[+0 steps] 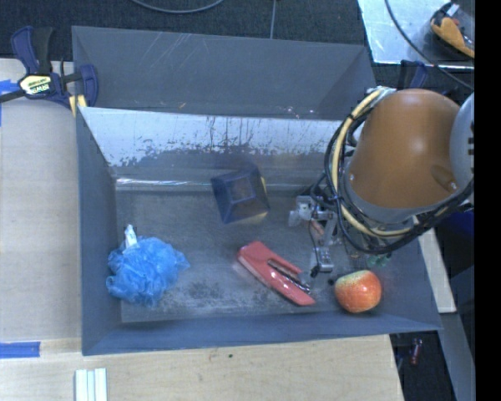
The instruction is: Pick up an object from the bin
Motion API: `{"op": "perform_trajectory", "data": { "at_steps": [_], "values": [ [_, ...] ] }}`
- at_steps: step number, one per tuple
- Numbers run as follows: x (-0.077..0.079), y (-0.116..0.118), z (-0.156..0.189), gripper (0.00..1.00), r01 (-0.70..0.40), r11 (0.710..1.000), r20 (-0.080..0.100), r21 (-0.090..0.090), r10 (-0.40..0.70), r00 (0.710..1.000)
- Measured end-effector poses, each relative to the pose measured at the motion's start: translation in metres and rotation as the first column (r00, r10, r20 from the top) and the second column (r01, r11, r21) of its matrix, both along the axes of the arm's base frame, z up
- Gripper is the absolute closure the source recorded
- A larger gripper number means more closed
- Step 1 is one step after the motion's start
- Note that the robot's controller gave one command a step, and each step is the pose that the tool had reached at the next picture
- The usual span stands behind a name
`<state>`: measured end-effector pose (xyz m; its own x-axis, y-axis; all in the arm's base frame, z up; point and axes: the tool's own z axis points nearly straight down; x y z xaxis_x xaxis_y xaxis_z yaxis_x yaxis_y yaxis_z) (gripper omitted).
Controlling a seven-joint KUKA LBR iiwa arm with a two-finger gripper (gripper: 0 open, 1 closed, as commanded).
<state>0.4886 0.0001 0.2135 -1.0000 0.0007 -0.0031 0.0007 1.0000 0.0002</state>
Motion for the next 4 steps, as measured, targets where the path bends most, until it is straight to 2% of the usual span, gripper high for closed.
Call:
{"op": "perform_trajectory", "data": {
  "at_steps": [1, 2, 3, 4],
  "values": [
    [0.000, 0.000, 0.000, 0.00, 0.000, 1.000, 0.000, 0.000, 0.000, 1.000],
    [0.022, -0.003, -0.055, 0.00, -0.123, 0.992, 0.004, -0.001, 0.123, 0.992],
    [0.013, -0.001, -0.062, 0.00, -0.067, 0.998, 0.002, 0.000, 0.067, 0.998],
    [0.016, 0.014, -0.147, 0.00, -0.100, 0.995, 0.000, 0.000, 0.100, 0.995]
  ]
}}
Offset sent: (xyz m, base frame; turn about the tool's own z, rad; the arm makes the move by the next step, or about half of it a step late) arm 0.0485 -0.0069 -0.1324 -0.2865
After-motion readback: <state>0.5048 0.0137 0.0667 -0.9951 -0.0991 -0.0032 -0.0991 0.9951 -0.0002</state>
